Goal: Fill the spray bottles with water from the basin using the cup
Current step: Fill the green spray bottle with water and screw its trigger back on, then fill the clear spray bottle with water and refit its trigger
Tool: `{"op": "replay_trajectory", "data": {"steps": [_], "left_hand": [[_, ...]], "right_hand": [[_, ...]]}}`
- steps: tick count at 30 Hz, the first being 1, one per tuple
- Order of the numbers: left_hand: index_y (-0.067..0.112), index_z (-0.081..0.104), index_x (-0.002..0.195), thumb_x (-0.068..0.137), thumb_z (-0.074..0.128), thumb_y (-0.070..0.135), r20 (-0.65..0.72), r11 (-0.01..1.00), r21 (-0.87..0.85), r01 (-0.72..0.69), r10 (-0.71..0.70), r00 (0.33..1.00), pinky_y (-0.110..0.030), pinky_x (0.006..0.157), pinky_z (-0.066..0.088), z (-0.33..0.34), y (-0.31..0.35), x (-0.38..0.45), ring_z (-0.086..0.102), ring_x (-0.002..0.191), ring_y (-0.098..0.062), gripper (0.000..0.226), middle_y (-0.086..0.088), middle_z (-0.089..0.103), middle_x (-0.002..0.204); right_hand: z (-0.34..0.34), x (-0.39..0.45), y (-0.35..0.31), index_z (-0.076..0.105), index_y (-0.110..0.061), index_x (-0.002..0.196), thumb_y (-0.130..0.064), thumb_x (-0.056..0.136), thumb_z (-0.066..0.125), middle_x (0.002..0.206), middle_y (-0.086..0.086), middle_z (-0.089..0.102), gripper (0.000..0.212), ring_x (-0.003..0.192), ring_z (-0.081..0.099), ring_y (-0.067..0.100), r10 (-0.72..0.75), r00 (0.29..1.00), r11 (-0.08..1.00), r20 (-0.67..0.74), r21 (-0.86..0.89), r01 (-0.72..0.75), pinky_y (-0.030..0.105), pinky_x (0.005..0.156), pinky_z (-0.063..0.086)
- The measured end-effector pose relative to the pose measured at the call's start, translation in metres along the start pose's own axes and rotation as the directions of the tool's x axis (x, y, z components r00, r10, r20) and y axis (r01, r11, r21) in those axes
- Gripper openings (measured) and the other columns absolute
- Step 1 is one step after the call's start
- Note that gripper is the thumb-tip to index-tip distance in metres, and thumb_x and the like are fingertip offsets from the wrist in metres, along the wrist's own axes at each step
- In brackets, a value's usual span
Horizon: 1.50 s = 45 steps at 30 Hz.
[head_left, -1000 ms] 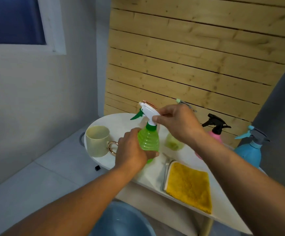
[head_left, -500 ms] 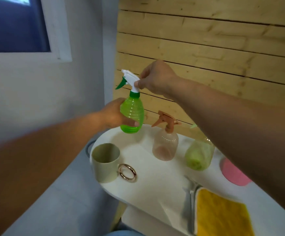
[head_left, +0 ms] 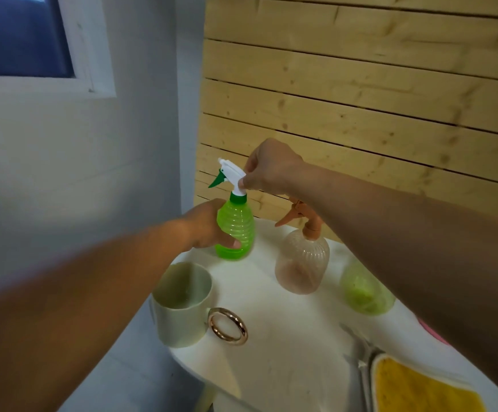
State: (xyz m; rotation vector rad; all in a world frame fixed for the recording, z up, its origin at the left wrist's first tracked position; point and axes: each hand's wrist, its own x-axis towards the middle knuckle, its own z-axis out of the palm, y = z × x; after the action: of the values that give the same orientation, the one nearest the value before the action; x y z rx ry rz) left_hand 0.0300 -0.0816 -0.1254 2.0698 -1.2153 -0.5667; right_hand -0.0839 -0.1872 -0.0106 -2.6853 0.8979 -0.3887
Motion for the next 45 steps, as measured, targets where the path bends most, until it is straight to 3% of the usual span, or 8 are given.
{"op": "replay_trajectory", "data": {"steps": [15, 19, 22, 30, 35, 37, 42, 45], "left_hand": [[0.023, 0.052, 0.139, 0.079, 0.091, 0.020, 0.015, 1.000, 0.030, 0.004, -0.005, 1.000, -0.040, 0.101, 0.048, 0.010, -0.001, 0.003, 0.058, 0.117, -0.024, 0.072, 0.003, 0.060, 0.121], [0.020, 0.053, 0.139, 0.080, 0.090, 0.017, 0.011, 1.000, 0.014, 0.000, 0.000, 1.000, -0.036, 0.097, 0.046, 0.012, -0.001, 0.002, 0.057, 0.116, -0.023, 0.070, 0.002, 0.059, 0.120], [0.019, 0.053, 0.139, 0.079, 0.091, 0.020, -0.006, 1.000, 0.027, 0.011, -0.011, 1.000, -0.042, 0.104, 0.048, 0.013, -0.001, 0.002, 0.058, 0.117, -0.025, 0.071, 0.000, 0.061, 0.123], [0.018, 0.049, 0.140, 0.074, 0.094, 0.022, -0.050, 0.998, 0.000, 0.061, -0.061, 0.997, -0.048, 0.108, 0.048, 0.017, -0.001, 0.002, 0.056, 0.120, -0.028, 0.080, -0.001, 0.057, 0.122], [0.019, 0.054, 0.128, 0.057, 0.100, 0.044, -0.067, 0.991, 0.007, 0.132, -0.131, 0.989, -0.050, 0.105, 0.051, 0.018, 0.002, -0.002, 0.061, 0.117, -0.027, 0.088, -0.001, 0.063, 0.124], [0.019, 0.054, 0.132, 0.042, 0.098, 0.060, -0.083, 0.989, -0.002, 0.151, -0.151, 0.985, -0.051, 0.103, 0.053, 0.019, -0.007, 0.003, 0.061, 0.116, -0.027, 0.108, -0.002, 0.064, 0.127], [0.008, 0.040, 0.148, 0.066, 0.096, 0.047, -0.096, 0.977, 0.019, 0.214, -0.211, 0.973, -0.041, 0.104, 0.045, 0.010, 0.003, -0.006, 0.051, 0.132, -0.033, 0.107, -0.011, 0.052, 0.144], [0.006, 0.052, 0.139, 0.038, 0.094, 0.069, -0.064, 0.978, 0.002, 0.208, -0.208, 0.976, -0.038, 0.103, 0.048, 0.001, 0.010, -0.011, 0.059, 0.119, -0.027, 0.126, -0.006, 0.061, 0.130]], "right_hand": [[0.014, 0.012, 0.010, 0.078, -0.012, 0.099, -0.027, 0.078, 0.086, 0.087, 0.003, 0.073, 0.027, 0.094, 0.069, 0.025, -0.006, 0.999, 1.000, 0.052, 0.013, 0.005, 0.047, 0.090, 0.058], [-0.002, 0.010, 0.015, 0.077, -0.004, 0.109, -0.043, 0.087, 0.077, 0.102, 0.009, 0.074, 0.045, 0.100, 0.068, 0.025, -0.023, 0.997, 1.000, 0.075, 0.016, 0.022, 0.037, 0.085, 0.055], [-0.040, -0.001, 0.020, 0.071, -0.003, 0.118, -0.056, 0.090, 0.067, 0.120, 0.013, 0.069, 0.060, 0.112, 0.063, 0.030, 0.012, 0.995, 0.991, 0.100, -0.134, 0.002, 0.042, 0.098, 0.052], [-0.068, -0.028, 0.042, 0.077, -0.019, 0.095, -0.056, 0.078, 0.080, 0.089, -0.011, 0.078, 0.040, 0.090, 0.073, 0.010, 0.197, 0.916, 0.933, 0.349, -0.354, -0.066, 0.040, 0.099, 0.049], [-0.050, -0.029, 0.050, 0.080, -0.013, 0.096, -0.040, 0.080, 0.083, 0.083, -0.002, 0.076, 0.032, 0.082, 0.072, 0.013, 0.204, 0.918, 0.917, 0.340, -0.396, -0.057, 0.026, 0.062, 0.044], [-0.045, -0.029, 0.052, 0.079, -0.011, 0.095, -0.037, 0.081, 0.083, 0.078, 0.000, 0.074, 0.030, 0.077, 0.071, 0.015, 0.188, 0.934, 0.910, 0.304, -0.412, -0.048, 0.025, 0.062, 0.045], [-0.045, -0.031, 0.052, 0.077, -0.007, 0.098, -0.034, 0.085, 0.081, 0.087, 0.006, 0.076, 0.031, 0.085, 0.075, 0.019, 0.197, 0.934, 0.916, 0.299, -0.396, -0.066, 0.028, 0.074, 0.052], [-0.057, -0.034, 0.045, 0.075, -0.006, 0.099, -0.031, 0.090, 0.076, 0.083, 0.003, 0.071, 0.027, 0.080, 0.069, 0.019, 0.212, 0.934, 0.915, 0.286, -0.393, -0.087, 0.026, 0.059, 0.045]]}}
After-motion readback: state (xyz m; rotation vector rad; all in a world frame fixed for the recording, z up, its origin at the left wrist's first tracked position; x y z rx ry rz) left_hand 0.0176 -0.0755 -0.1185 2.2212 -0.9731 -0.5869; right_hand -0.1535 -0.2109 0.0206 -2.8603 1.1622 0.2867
